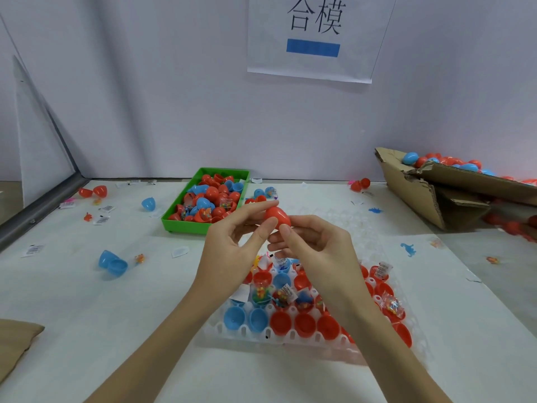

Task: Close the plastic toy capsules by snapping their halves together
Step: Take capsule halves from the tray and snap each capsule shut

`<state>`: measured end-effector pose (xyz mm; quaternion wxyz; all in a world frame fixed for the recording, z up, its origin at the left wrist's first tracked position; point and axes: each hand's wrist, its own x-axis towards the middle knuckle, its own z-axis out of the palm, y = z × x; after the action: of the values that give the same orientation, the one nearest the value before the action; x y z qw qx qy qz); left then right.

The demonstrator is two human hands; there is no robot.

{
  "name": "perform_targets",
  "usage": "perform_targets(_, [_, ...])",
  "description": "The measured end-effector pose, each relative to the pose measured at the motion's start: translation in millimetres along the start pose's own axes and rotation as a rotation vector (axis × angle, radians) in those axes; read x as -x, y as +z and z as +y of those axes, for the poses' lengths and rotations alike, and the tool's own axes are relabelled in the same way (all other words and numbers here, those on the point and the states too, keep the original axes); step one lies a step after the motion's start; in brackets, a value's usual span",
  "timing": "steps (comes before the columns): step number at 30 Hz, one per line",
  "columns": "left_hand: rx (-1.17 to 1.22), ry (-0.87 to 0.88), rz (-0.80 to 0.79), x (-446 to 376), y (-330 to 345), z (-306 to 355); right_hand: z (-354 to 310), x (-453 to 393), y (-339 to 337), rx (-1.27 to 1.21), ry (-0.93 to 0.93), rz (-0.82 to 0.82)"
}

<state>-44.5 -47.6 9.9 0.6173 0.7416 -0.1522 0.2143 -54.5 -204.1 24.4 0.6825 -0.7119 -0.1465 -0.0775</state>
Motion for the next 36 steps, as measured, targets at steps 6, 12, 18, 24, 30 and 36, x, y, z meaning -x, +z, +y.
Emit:
perform_targets(6, [-0.089, 0.098, 0.102, 7.0, 6.2, 2.3, -4.3, 2.9, 3.4, -0.07, 0.008, 0.012])
perform_targets(12, [-0.204, 0.172, 0.145, 11.0, 10.7, 0.0, -6.3, 2.0, 2.6, -0.01, 0.025, 0.016])
perform_targets(18, [-0.245, 0.069, 0.079, 2.0, 5.2, 3.2, -9.5, -11.3, -9.7, -0.229, 0.214, 0.114])
perform_targets(24, [-0.153, -0.022, 0.199, -5.6, -12.5, -2.0, -36.5, -97.0, -98.9, -1.08, 0.31, 0.357])
perform_targets(30, [-0.172, -0.044, 0.228, -9.2, -15.8, -9.6, -29.4, -134.2, -149.3, -0.687, 0.349, 0.394])
perform_targets(36, [-0.186, -0.064, 0.251, -11.8, -21.1, -12.8, -12.8, -90.2, -126.6, 0.02, 0.333, 0.219])
